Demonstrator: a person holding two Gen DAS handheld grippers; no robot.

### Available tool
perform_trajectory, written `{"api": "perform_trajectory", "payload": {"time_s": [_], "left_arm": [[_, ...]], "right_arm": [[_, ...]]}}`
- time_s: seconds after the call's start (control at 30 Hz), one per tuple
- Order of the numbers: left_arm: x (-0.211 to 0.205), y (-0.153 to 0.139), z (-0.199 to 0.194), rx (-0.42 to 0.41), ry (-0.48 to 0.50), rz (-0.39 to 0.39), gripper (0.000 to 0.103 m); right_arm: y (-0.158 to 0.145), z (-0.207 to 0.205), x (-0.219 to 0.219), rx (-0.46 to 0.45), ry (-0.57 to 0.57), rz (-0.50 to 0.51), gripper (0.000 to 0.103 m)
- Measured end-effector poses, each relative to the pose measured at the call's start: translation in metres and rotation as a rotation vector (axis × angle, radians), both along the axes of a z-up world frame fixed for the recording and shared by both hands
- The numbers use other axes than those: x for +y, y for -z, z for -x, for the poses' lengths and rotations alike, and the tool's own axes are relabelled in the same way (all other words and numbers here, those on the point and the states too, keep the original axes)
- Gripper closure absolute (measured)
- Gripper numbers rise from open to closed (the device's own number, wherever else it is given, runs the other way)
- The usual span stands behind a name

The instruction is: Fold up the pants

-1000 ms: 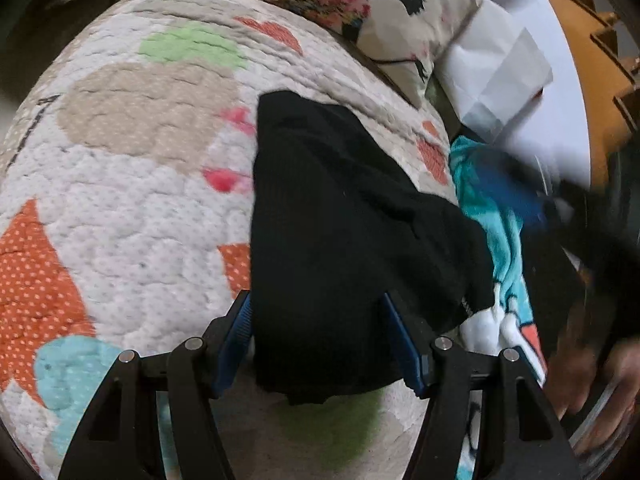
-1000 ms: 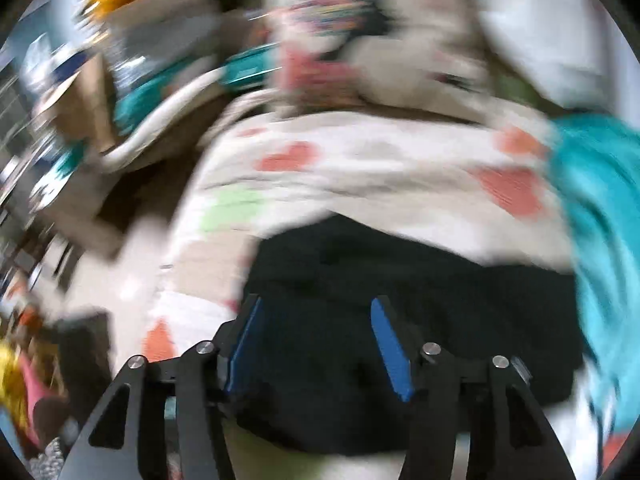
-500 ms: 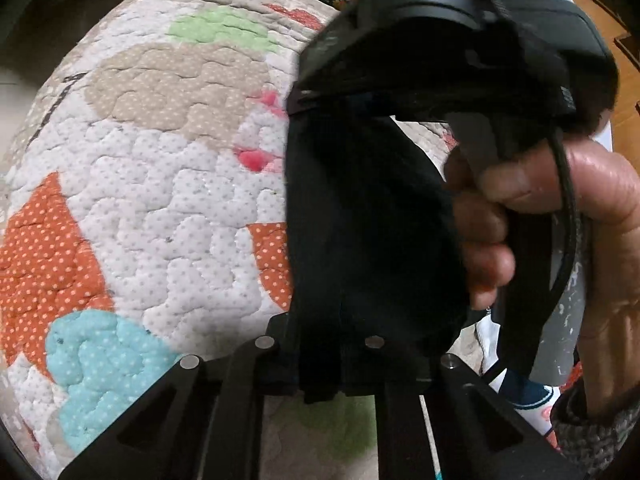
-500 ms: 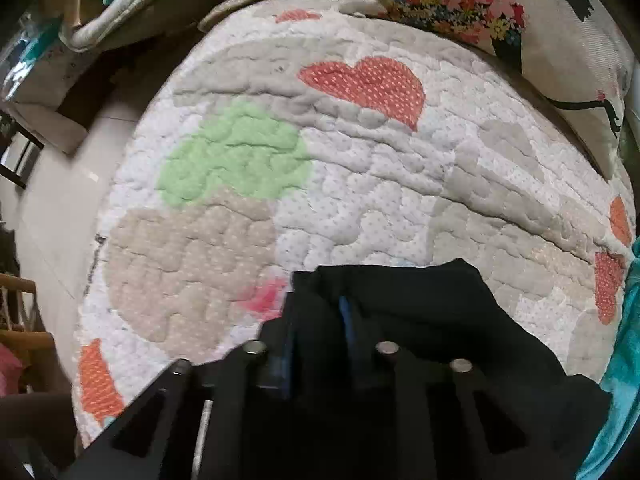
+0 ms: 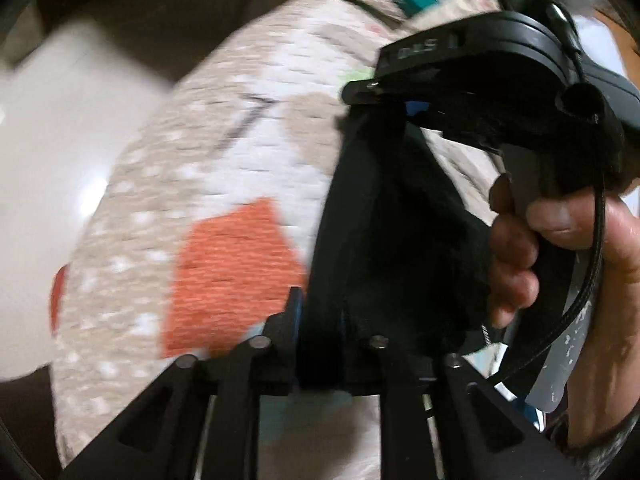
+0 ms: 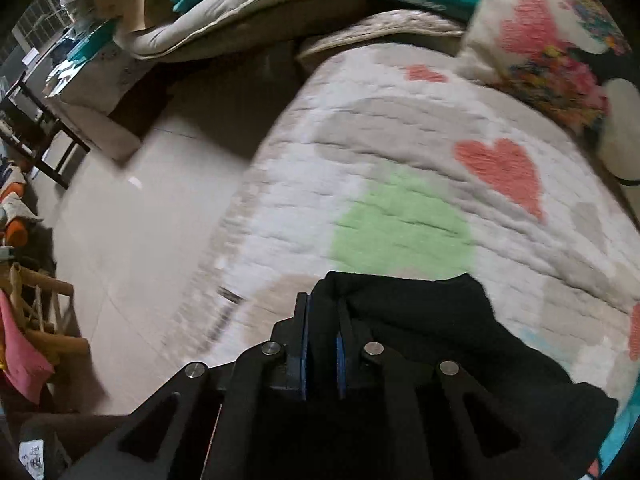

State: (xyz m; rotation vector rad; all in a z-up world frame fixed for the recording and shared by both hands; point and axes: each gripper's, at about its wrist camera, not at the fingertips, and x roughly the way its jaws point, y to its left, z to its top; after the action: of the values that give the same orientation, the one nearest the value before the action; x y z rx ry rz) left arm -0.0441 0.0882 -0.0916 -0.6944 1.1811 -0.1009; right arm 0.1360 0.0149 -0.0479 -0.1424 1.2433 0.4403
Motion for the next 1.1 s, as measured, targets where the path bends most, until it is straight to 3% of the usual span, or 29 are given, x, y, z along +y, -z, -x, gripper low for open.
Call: {"api": "perform_trajectory", "payload": {"time_s": [0.03, 0.1, 0.27, 0.37, 0.47, 0.63, 0.77, 0.9, 1.0, 1.1], "left_arm": [[0.006, 0.004, 0.003, 0.024, -0.023, 0.01, 0.078], [0.016, 0.011, 0.008, 0.047, -0.058, 0.062, 0.074], [0.027, -0.006, 0.022, -0.003, -0.09, 0.057, 0.074], [0.031, -0.021, 0.023, -0.064, -0.108, 0.034, 0.073], [0.032, -0.026, 0.013, -0.086, -0.117, 0.018, 0.071], [0.009, -0.021, 0.0, -0.073, -0.068, -0.04, 0.07], [0.003, -0.015, -0.003, -0.058, -0.062, -0.08, 0.069], [0.006, -0.016, -0.005, -0.06, -0.071, -0.083, 0.068], [0.002, -0.016, -0.009, -0.061, -0.065, -0.087, 0.066], [-0.009, -0.02, -0.01, -0.082, -0.035, -0.113, 0.065]], "right_arm": [[0.006, -0.005, 0.007, 0.01, 0.01, -0.009, 0.081], [0.007, -0.014, 0.008, 0.007, 0.034, -0.045, 0.065], [-0.036, -0.015, -0.049, -0.101, 0.177, -0.165, 0.054], [-0.06, 0.011, -0.096, -0.169, 0.241, -0.177, 0.053], [-0.064, 0.045, -0.126, -0.199, 0.262, -0.144, 0.053], [-0.031, 0.1, -0.152, -0.138, 0.283, -0.187, 0.053], [0.005, 0.122, -0.163, -0.12, 0.326, -0.059, 0.053], [0.011, 0.134, -0.198, -0.169, 0.443, 0.022, 0.053], [0.004, 0.143, -0.225, -0.197, 0.51, 0.008, 0.053], [-0.009, 0.151, -0.24, -0.23, 0.534, -0.071, 0.053]]}}
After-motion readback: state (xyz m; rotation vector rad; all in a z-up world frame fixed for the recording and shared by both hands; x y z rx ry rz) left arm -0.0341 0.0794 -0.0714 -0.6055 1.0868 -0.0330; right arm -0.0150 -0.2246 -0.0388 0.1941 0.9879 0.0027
